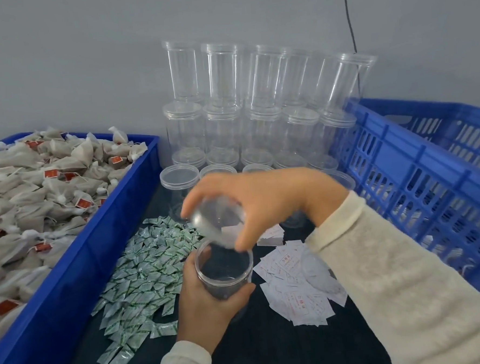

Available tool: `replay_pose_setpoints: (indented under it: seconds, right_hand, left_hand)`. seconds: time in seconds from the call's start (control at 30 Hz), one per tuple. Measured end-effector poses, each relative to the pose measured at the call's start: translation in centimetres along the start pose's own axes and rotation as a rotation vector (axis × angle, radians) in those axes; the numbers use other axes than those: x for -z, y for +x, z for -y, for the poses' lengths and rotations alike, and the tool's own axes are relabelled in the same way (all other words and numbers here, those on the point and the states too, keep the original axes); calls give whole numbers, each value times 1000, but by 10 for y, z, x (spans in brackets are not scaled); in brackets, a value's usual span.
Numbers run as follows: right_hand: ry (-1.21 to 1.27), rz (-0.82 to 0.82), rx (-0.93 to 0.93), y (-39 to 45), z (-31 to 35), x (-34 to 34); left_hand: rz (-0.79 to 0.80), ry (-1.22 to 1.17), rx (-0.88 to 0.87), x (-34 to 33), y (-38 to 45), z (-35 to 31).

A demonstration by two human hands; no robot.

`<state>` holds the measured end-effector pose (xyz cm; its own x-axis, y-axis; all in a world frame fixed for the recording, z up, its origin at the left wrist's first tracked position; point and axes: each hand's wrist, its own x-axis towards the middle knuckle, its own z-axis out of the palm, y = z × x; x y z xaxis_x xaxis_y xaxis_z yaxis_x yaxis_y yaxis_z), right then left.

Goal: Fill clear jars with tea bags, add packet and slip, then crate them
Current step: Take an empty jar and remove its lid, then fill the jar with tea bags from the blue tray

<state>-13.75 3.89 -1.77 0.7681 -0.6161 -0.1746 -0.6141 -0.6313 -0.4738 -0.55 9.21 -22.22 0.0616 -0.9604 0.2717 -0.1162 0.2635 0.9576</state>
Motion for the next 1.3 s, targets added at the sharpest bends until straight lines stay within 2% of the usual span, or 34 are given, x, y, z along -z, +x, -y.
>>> replay_pose_setpoints:
  seconds: [0.13,0.27,0.37,0.43,0.5,0.6,0.7,0.9,1.03,1.3]
  right_hand:
    - [232,-500,-50,-49,-31,12]
    - [332,-996,-95,-105,-64,3]
    - [368,-1369,-228,-127,-89,-24]
    - [328,-1509,-384,-127,-105,-49]
    - [229,-1542,-566,-120,-119,-76]
    - [34,-1507,-786,-109,-137,-113]
    - [-102,-1417,-966,-105,-151,-135]
    - [-134,-1119,-1212,-105,-165,-143]
    - [-211,-966,-1265,-107,-167,-139]
    - [-177,-1009,-1146,-115,-161,-136]
  left_hand:
    - [2,-32,-8,-1,0,-2]
    - [4,-25,-30,-1,0,0]
    - [-4,-8,-41,-1,0,4]
    - [-2,-4,-42,-1,0,4]
    - [-2,1,-54,-1,1,4]
    - [-5,-2,-59,-2,1,2]
    - [-8,-6,-46,-2,0,-1]
    - [1,12,-53,-1,0,1]
    - [-2,11,-51,-1,0,1]
    - [-1,-2,-51,-1,0,1]
